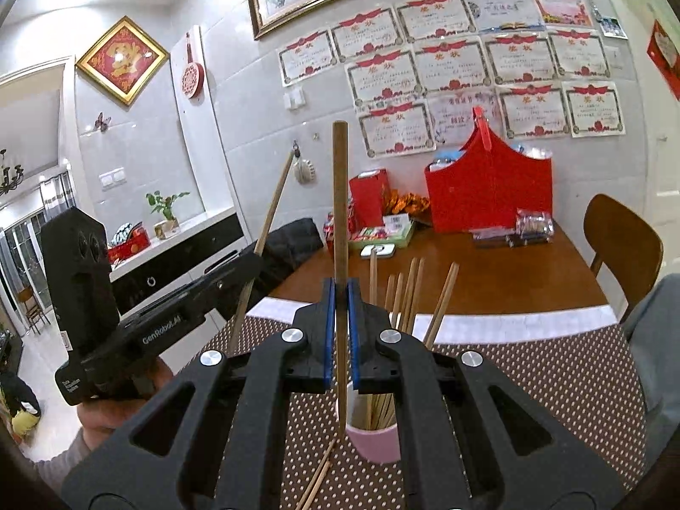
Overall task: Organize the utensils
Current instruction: 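Carry the chopstick over the pink cup and lower it in, then open the right gripper to release the chopstick into the cup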
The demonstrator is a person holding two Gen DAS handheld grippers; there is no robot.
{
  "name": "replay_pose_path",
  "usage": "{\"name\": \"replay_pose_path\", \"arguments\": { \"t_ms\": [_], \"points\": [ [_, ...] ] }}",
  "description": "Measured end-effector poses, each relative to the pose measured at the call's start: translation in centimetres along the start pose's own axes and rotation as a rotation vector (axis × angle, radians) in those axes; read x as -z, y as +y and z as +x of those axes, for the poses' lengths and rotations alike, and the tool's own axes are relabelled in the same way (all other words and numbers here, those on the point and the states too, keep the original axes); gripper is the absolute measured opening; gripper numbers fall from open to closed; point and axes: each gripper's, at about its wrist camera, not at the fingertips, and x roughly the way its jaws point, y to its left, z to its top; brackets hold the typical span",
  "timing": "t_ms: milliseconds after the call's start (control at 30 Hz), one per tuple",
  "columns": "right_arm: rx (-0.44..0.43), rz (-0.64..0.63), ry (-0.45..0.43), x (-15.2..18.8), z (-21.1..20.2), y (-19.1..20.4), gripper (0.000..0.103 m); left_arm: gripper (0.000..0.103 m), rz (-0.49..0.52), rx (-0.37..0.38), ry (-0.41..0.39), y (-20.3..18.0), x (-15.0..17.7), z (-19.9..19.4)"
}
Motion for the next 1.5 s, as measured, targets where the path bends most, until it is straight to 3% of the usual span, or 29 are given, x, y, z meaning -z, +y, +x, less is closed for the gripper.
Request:
{"name": "replay_pose_path", "arguments": {
  "t_ms": [200, 367, 1000, 1067, 1100, 1133, 1167, 1200, 1267, 1500],
  "points": [
    [0.015, -0.018, -0.023, -2.1, 0.4, -0.7, 0.006, 0.006, -0.013, 0.074, -0.112, -1.2, -0.9, 1.7],
    [0.028, -0.032, -0.019, -2.7, 1.3, -1.4, 0.006, 0.006, -0.056, 0.099, -0.157, -1.1, -0.3, 3.5],
    [0.032, -0.011, 0.104, 0.9, 5.8, -3.7, 0.007, 0.006, -0.030, 0.021, -0.059, 0.9, 6.1, 9.5],
    [0.028, 0.005, 0.131, 1.3, 6.1, -3.9, 0.008, 0.010, -0.034, 0.015, -0.034, 1.2, 6.7, 9.5],
    [0.033, 0.014, 0.136, 1.5, 6.0, -4.1, 0.022, 0.018, -0.034, 0.008, -0.027, 1.3, 6.9, 9.2],
    [0.040, 0.024, 0.136, 1.6, 5.8, -4.2, 0.044, 0.039, -0.038, -0.002, -0.027, 1.5, 7.0, 8.7],
    [0.046, 0.046, 0.119, 1.6, 5.1, -4.5, 0.088, 0.057, -0.042, -0.009, -0.032, 1.6, 7.1, 8.2],
    [0.049, 0.058, 0.096, 1.6, 4.6, -4.7, 0.097, 0.064, -0.047, -0.023, -0.043, 1.7, 7.0, 7.3],
    [0.063, 0.073, 0.050, 1.6, 3.1, -5.0, 0.097, 0.076, -0.048, -0.043, -0.059, 1.9, 6.7, 5.8],
    [0.143, 0.126, 0.020, 2.3, -0.2, -5.7, 0.097, 0.083, 0.024, -0.148, 0.002, 1.3, 5.2, 1.5]
  ]
}}
